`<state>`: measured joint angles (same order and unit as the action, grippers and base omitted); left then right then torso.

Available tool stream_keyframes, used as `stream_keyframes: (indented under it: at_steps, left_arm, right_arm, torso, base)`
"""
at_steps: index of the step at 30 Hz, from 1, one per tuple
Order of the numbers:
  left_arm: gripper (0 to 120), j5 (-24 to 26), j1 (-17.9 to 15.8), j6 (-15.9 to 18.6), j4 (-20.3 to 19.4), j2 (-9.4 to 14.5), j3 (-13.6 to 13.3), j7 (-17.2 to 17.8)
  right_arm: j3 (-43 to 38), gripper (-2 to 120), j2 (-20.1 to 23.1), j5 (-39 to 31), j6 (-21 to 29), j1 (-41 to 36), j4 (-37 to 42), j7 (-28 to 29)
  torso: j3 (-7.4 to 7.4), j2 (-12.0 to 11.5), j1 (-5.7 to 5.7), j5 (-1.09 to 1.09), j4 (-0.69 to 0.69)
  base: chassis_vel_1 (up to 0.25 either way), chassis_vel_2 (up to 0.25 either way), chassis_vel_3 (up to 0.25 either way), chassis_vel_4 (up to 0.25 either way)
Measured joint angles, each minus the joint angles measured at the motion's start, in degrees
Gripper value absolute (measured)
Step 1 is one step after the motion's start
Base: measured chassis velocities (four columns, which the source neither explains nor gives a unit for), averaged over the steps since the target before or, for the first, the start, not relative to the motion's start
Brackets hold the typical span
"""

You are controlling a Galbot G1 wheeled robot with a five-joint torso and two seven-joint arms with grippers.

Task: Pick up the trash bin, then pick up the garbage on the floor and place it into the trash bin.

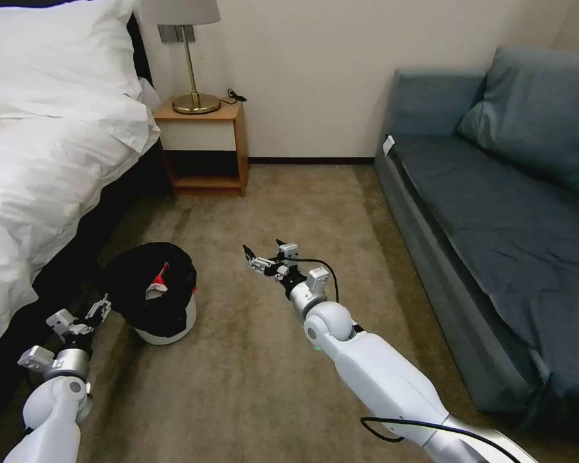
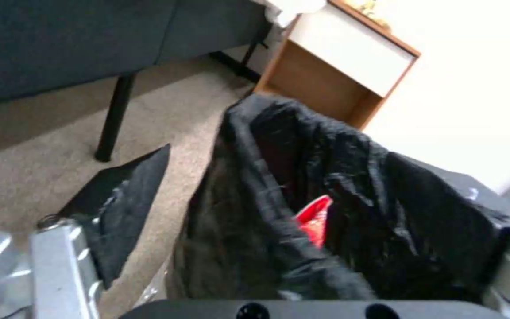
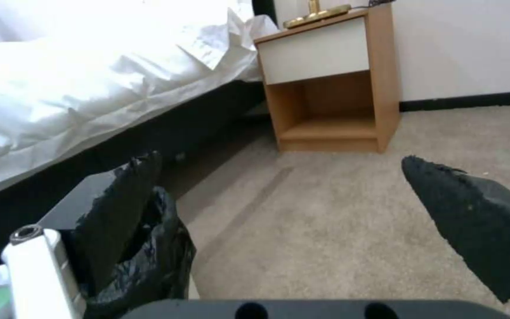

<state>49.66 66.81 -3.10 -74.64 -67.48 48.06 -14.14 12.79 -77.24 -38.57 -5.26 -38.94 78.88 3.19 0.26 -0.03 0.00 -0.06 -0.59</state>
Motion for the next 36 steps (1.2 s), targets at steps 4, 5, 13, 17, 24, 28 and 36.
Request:
stream_keyframes:
  at_steps: [4, 5, 13, 17, 24, 28, 36]
  left_arm:
    - [100, -3.2, 1.7, -0.1, -5.8, -0.1, 0.0, 1.3]
    - [100, -3.2, 1.7, -0.1, -5.8, -0.1, 0.0, 1.3]
    - [100, -7.7, 3.6, 0.3, -12.5, -0.1, -0.7, 4.7]
    - [100, -10.7, 4.3, 0.5, -15.8, 0.3, -2.2, 6.9]
    - [100, -10.3, 3.7, 0.8, -20.3, 0.6, -5.3, 9.4]
    - [100, -9.9, 3.7, 0.6, -21.9, 1.0, -6.2, 10.4]
    - [100, -12.3, 4.4, -1.8, -22.5, 1.1, -7.6, 11.9]
  right_arm:
    - [-0.7, 100, 0.1, -0.3, -0.8, -0.6, 0.4, 0.8]
    - [-0.7, 100, 0.1, -0.3, -0.8, -0.6, 0.4, 0.8]
    - [-2.3, 100, 0.3, -0.5, -0.4, -1.6, 1.3, 4.6]
    - [-4.0, 100, 0.7, -0.2, 0.5, -2.8, 2.0, 7.5]
    - [-7.1, 100, 1.8, 0.1, 2.2, -6.1, 4.3, 11.4]
    - [-8.2, 100, 2.4, 0.1, 2.2, -7.6, 5.3, 12.3]
    - [-9.7, 100, 3.1, 0.1, 1.8, -9.7, 5.7, 12.6]
  torso:
    - [0.0, 0.0, 0.0, 0.02, -0.01]
    - [0.0, 0.0, 0.0, 0.02, -0.01]
    - [0.0, 0.0, 0.0, 0.01, 0.0]
    - [0.0, 0.0, 0.0, 0.0, 0.0]
    - [0.0, 0.0, 0.0, 0.0, -0.02]
    - [0.0, 0.0, 0.0, 0.01, -0.01]
    - [0.0, 0.0, 0.0, 0.01, 0.0]
  base:
    - [0.0, 0.0, 0.0, 0.0]
    - [0.0, 0.0, 0.0, 0.0]
    - [0.0, 0.0, 0.0, 0.0]
    - [0.0, 0.0, 0.0, 0.0]
    - [0.0, 0.0, 0.0, 0.0]
    - [0.0, 0.0, 0.0, 0.0]
    - [0.0, 0.0, 0.0, 0.0]
